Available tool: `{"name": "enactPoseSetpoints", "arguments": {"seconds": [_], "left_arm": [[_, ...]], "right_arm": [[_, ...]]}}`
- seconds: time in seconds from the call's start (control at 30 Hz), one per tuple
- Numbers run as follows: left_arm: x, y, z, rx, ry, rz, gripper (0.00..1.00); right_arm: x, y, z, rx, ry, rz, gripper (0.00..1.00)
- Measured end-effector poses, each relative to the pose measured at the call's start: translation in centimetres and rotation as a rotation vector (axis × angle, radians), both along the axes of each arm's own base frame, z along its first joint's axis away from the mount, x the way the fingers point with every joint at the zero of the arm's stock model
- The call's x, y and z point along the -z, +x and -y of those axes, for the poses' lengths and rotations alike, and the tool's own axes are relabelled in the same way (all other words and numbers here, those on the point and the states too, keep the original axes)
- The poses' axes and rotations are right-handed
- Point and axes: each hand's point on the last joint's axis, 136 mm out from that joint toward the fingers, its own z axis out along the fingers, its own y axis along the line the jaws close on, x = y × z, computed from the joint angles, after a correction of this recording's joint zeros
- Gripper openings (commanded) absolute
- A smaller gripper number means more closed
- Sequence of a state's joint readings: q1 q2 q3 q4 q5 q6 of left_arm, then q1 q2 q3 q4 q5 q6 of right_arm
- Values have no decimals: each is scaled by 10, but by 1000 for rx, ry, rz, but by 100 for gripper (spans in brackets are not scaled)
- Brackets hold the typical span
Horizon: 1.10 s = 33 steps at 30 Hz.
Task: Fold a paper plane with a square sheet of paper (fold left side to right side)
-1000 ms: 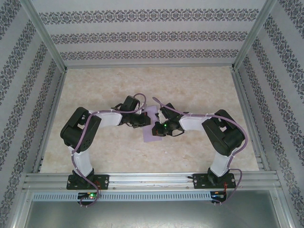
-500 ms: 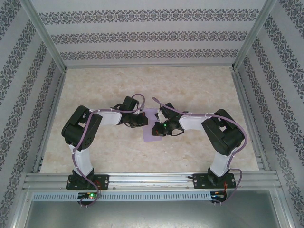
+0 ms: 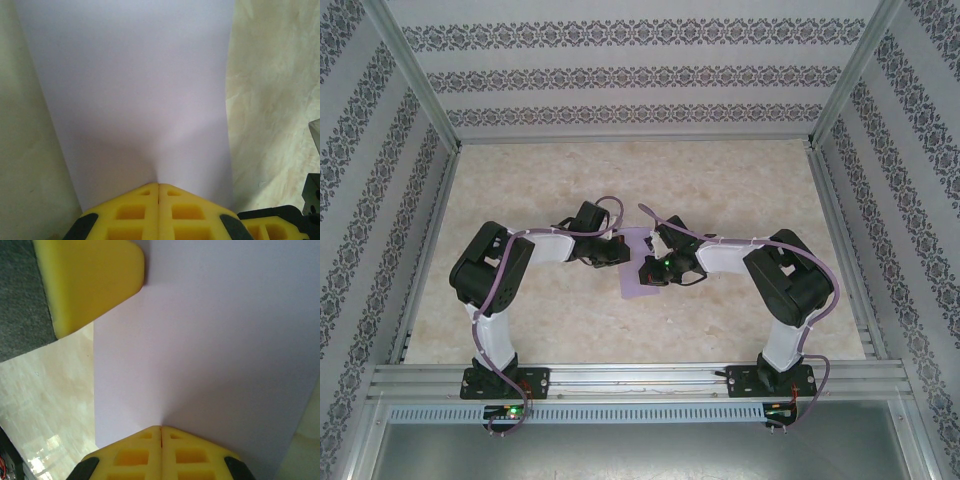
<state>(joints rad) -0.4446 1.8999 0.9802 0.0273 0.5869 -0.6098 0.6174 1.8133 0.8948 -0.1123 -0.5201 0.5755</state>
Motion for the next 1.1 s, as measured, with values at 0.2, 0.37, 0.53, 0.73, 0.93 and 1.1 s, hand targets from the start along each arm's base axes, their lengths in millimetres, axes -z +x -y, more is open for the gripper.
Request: {"name": "enactPoseSetpoints", "arguments": {"seconds": [0.2, 0.37, 0.53, 0.73, 0.93, 1.1], "left_arm": [[0, 5, -1, -4, -14, 11, 0], [0, 9, -3, -9, -19, 16, 0], [0, 19, -5, -12, -30, 21, 0], [-1, 35, -5, -14, -44, 29, 0], [-2, 52, -10, -32, -37, 34, 0], [-3, 72, -21, -67, -26, 55, 0]], "right_arm": [[0, 4, -1, 0, 3, 18, 0], [0, 7, -1, 4, 9, 29, 0], [0, 13, -3, 11, 14, 55, 0], [-1, 23, -4, 25, 12, 99, 0], [0, 26, -4, 30, 10, 111, 0], [0, 26, -3, 32, 10, 110, 0]]}}
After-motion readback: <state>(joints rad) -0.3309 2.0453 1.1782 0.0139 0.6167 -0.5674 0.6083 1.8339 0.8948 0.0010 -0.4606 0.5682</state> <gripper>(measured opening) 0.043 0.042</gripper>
